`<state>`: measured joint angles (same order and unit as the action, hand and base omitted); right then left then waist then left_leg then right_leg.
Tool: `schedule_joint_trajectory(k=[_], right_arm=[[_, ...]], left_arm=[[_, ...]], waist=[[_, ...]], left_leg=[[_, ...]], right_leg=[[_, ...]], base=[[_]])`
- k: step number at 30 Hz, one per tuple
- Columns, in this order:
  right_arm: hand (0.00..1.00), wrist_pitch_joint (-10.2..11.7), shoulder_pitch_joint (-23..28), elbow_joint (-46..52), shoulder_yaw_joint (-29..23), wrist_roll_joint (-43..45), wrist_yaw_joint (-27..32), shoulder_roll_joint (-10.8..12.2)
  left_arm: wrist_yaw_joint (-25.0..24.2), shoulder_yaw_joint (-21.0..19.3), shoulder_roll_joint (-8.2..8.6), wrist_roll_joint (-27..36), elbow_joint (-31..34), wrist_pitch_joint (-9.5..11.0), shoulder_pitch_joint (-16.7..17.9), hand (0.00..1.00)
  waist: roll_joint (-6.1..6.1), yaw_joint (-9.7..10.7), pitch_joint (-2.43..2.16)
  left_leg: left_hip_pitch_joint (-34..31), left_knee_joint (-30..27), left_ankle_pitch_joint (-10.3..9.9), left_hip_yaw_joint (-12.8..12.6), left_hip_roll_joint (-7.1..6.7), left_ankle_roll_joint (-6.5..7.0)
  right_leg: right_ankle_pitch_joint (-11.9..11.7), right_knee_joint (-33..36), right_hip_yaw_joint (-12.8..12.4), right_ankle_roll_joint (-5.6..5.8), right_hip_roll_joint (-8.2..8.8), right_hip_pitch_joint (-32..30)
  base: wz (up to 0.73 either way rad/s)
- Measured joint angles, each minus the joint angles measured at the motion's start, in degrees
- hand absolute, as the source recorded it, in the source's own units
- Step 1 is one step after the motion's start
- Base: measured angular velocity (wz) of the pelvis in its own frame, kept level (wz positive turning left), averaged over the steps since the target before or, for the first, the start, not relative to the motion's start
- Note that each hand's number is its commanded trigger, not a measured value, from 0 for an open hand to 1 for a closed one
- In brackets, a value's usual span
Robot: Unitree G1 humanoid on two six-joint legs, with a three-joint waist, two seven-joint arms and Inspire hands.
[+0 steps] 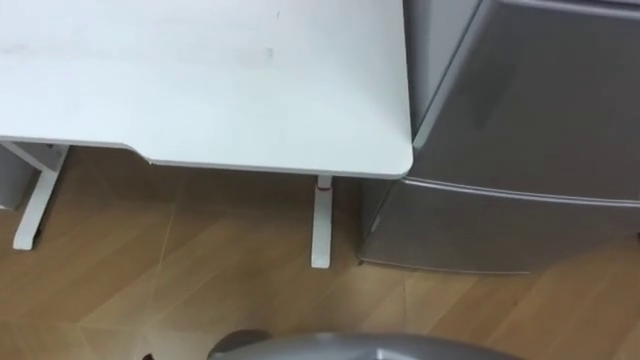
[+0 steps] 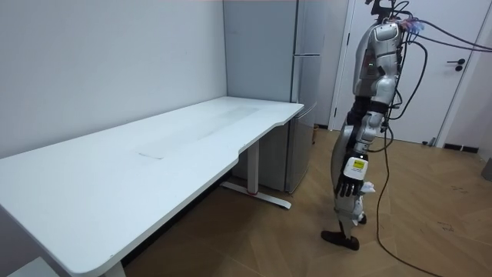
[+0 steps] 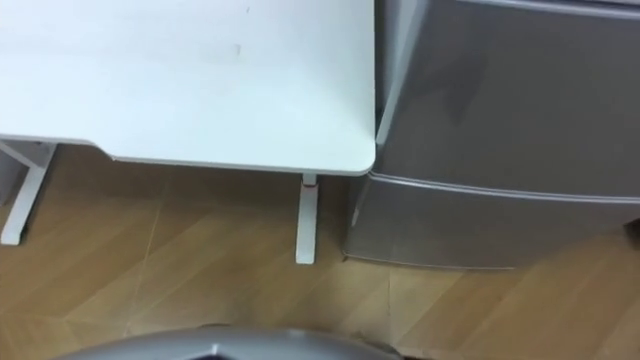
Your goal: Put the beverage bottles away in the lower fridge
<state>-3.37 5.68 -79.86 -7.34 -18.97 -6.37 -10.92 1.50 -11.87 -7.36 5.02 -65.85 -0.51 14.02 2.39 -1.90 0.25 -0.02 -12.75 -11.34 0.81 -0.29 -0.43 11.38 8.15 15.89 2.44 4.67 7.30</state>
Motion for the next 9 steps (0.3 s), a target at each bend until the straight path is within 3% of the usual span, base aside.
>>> schedule_joint_trajectory(k=[9], right_arm=[[0.00, 0.16, -0.09, 1.25, 0.52, 1.55, 0.49, -0.41]], left_arm=[[-2.28, 0.04, -0.18, -0.12, -0.55, -0.68, -0.78, 0.00]], waist=[[-0.78, 0.07, 0.15]], left_leg=[[-0.44, -0.81, -0.42, -0.59, 0.67, -0.28]], right_leg=[[-0.15, 0.48, -0.36, -0.22, -0.43, -0.48]], base=[[-0.04]])
